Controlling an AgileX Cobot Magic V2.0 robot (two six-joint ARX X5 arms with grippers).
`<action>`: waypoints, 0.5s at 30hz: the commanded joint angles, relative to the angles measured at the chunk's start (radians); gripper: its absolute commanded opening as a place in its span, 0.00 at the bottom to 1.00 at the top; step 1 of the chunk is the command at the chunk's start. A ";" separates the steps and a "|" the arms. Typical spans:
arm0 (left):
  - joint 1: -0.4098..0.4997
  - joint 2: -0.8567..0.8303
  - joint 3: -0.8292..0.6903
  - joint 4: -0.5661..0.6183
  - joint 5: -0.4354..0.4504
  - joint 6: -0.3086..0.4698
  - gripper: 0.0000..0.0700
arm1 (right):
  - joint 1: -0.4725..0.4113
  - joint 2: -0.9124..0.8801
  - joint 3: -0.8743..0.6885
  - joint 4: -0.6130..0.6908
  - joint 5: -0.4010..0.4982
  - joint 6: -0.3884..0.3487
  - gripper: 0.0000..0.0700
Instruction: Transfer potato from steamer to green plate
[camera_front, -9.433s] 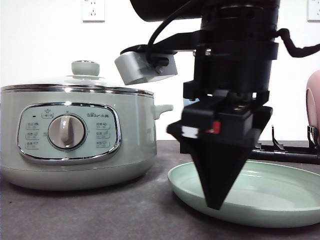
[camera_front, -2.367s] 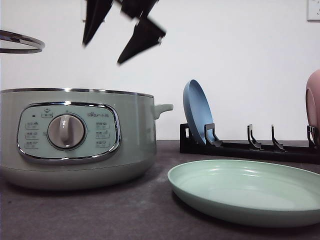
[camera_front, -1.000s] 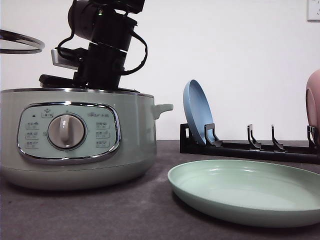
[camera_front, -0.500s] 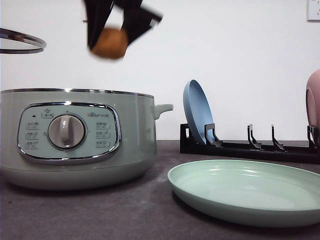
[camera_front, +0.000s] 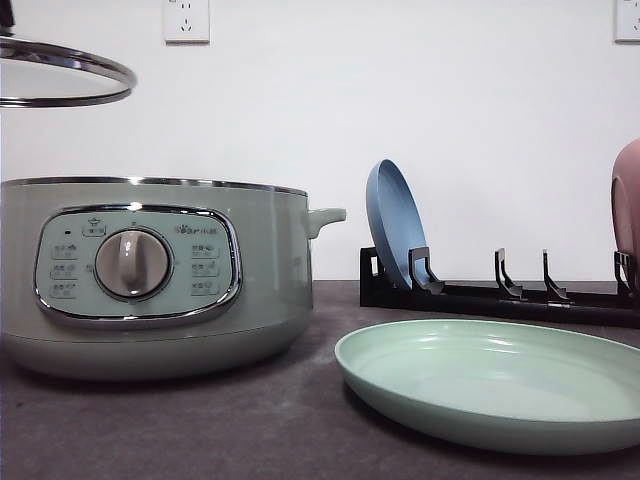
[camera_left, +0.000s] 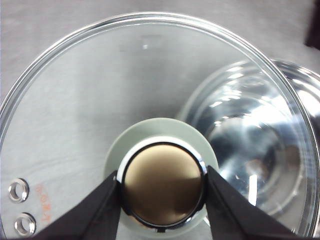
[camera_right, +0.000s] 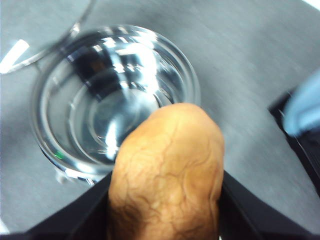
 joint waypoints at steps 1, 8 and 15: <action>-0.018 -0.003 0.029 0.034 0.005 0.010 0.00 | 0.001 -0.051 -0.081 0.036 0.000 -0.012 0.17; -0.107 -0.003 0.029 0.034 0.006 0.010 0.00 | -0.056 -0.310 -0.448 0.168 -0.006 -0.014 0.17; -0.192 -0.003 0.029 0.034 0.007 0.010 0.00 | -0.120 -0.471 -0.697 0.233 -0.085 -0.012 0.17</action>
